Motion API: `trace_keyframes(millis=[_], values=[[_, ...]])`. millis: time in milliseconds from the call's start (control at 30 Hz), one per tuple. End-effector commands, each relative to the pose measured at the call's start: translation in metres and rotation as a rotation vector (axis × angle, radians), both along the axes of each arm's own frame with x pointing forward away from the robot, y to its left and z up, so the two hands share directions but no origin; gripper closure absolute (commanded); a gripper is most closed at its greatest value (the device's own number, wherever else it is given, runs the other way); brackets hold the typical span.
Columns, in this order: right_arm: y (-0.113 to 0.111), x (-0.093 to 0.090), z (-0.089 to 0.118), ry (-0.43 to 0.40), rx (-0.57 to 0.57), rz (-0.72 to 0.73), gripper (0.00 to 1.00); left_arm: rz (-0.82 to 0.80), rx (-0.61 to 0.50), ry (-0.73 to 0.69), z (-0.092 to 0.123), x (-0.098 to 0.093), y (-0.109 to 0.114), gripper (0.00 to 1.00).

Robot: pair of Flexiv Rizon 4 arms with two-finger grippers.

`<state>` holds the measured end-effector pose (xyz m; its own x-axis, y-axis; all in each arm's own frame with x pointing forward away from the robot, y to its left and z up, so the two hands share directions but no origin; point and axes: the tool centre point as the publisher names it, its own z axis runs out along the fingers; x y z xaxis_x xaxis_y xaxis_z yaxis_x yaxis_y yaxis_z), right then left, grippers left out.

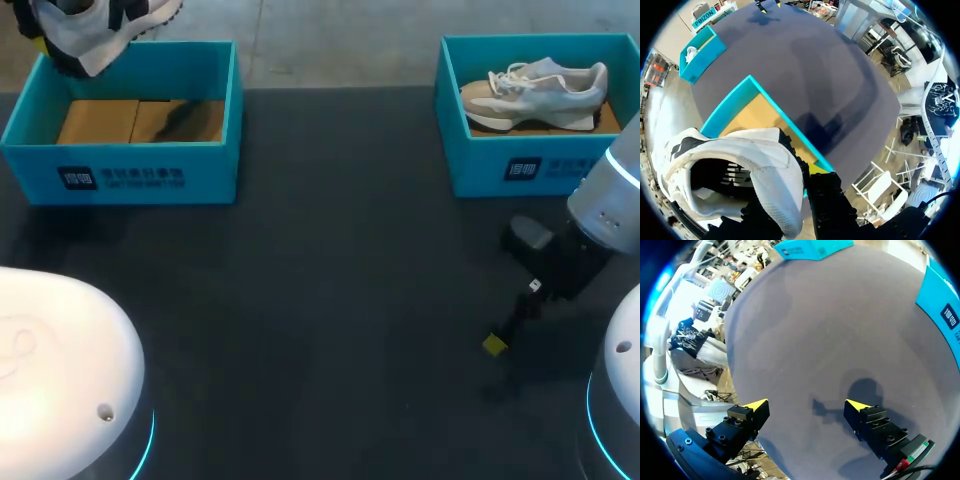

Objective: Take the shoe out of the shoebox, open the shoe tongue, remove and reinsert the insole, then place the shoe into the shoebox

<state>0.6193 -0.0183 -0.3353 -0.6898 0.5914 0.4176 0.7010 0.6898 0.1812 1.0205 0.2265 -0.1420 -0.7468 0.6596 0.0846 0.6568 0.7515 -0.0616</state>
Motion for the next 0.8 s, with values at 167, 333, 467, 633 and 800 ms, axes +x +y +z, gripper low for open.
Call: trace_keyframes(millis=[167,333,467,633,800], values=[[0.001,-0.001,0.000,-0.001,-0.004,-0.001,0.00,-0.001,0.002,0.004,0.002,0.002,0.000,1.00],[0.001,-0.001,0.000,-0.001,-0.004,-0.001,0.00,-0.001,0.002,0.004,0.002,0.002,0.000,1.00],[0.001,-0.001,0.000,-0.001,-0.004,-0.001,0.00,-0.001,0.002,0.004,0.002,0.002,0.000,1.00],[0.001,-0.001,0.000,-0.001,-0.004,-0.001,0.00,-0.088,-0.022,-0.031,0.006,0.010,0.008,1.00],[0.001,-0.001,0.000,-0.001,-0.004,-0.001,0.00,-0.139,-0.016,-0.055,0.008,0.021,0.019,1.00]])
